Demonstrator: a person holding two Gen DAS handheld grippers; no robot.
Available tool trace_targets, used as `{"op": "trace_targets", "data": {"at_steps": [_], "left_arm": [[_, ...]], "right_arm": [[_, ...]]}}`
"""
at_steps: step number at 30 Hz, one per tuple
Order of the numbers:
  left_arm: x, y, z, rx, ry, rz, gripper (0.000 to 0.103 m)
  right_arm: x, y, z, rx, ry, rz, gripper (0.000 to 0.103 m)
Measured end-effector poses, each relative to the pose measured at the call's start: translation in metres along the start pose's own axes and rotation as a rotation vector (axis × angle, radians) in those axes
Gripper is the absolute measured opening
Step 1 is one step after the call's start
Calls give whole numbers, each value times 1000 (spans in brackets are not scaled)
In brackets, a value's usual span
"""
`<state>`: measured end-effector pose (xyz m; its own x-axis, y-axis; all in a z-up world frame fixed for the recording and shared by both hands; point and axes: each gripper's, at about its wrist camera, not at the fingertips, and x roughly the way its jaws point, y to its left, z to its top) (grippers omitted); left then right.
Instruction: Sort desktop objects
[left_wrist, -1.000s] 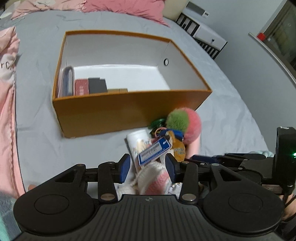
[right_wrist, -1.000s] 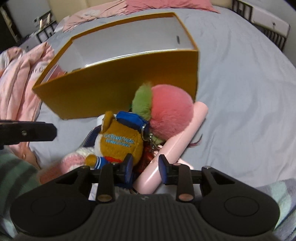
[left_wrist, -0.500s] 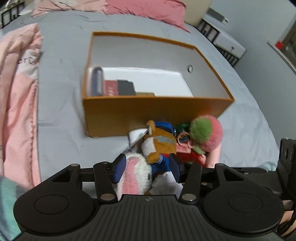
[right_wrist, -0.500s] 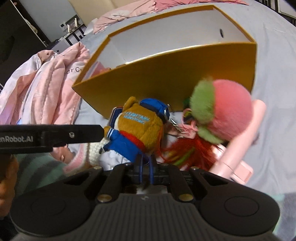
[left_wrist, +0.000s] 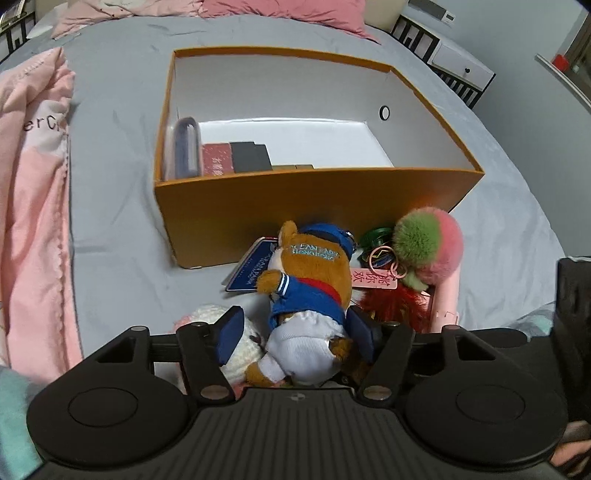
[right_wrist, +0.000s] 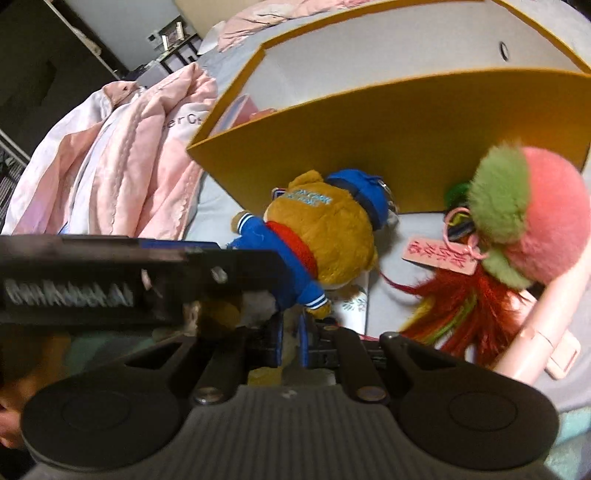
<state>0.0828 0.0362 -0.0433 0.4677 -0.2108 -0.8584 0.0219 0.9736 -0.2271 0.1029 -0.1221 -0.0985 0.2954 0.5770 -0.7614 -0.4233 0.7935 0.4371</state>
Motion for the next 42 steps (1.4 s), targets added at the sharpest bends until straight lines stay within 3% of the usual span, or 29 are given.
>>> {"op": "trace_targets", "data": {"at_steps": [1, 3, 4, 7, 12, 16, 21, 24, 29, 33, 36, 42], "left_arm": [[3, -1, 1, 5, 2, 7, 70], [6, -2, 0, 18, 11, -13, 48], [5, -1, 0, 11, 16, -34, 45], [-1, -1, -3, 10, 0, -9, 42], [-26, 11, -4, -32, -37, 54, 41], [-43, 27, -4, -54, -56, 187, 42], [-48, 34, -7, -59, -79, 185, 45], [-55, 16, -9, 40, -139, 196, 47], [-50, -18, -10, 221, -162, 101, 49], [-23, -48, -21, 438, -82, 42, 49], [-2, -64, -32, 627, 8, 64, 49], [21, -81, -44, 817, 140, 87, 49]], "right_arm": [[-1, -1, 0, -3, -2, 0, 11], [-2, -1, 0, -4, -3, 4, 13], [-3, -1, 0, -4, -2, 3, 15], [-6, -4, 0, -7, -10, -36, 27], [-16, -17, 5, 17, -36, -99, 28], [-14, -21, 7, 22, -26, -121, 28], [-5, -16, 5, -21, -4, -180, 29], [-13, -21, 4, -32, -16, -219, 29], [-28, -35, 11, -38, -34, -308, 35], [-29, -42, 18, -64, -14, -367, 35], [-24, -48, 19, -77, 27, -370, 39], [-20, -58, 19, -41, 27, -330, 39]]}}
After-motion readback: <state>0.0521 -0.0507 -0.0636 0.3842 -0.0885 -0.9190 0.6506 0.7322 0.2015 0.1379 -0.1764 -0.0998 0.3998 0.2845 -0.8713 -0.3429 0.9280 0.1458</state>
